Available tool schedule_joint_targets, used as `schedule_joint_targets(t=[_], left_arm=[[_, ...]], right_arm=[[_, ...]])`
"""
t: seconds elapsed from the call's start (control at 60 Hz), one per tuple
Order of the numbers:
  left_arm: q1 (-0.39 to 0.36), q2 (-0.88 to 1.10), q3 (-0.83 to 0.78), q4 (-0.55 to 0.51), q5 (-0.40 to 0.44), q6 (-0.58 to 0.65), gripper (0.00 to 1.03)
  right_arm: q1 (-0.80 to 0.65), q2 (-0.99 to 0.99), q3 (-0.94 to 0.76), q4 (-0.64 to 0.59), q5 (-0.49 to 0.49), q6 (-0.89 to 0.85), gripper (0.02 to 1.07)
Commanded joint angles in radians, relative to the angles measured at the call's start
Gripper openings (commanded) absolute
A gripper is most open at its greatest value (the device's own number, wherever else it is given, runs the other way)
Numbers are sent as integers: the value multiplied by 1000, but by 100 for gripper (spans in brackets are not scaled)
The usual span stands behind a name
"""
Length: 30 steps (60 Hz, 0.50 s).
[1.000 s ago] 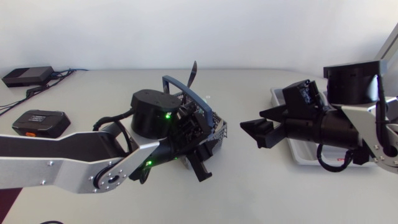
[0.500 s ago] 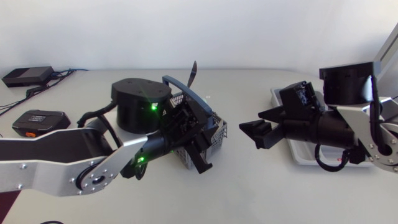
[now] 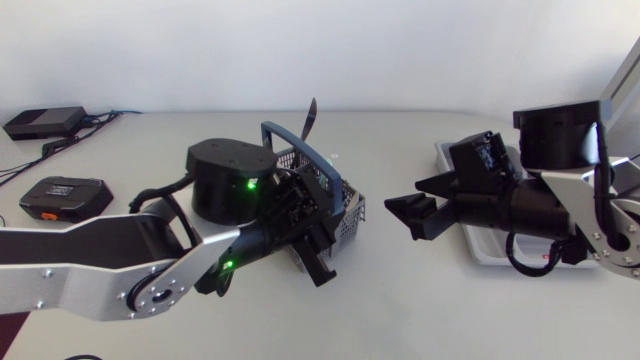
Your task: Unload the cutlery basket into the drawer organizer.
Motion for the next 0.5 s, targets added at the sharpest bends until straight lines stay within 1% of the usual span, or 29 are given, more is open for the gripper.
schedule_joint_targets(t=[0.0,0.483], left_arm=[[1,46,-17,-10,-9,13,42],[-25,60,12,11,-15,14,42]], right_arm=[[4,13,-27,16,-3,-10,94],[6,13,-30,19,-2,-10,94]])
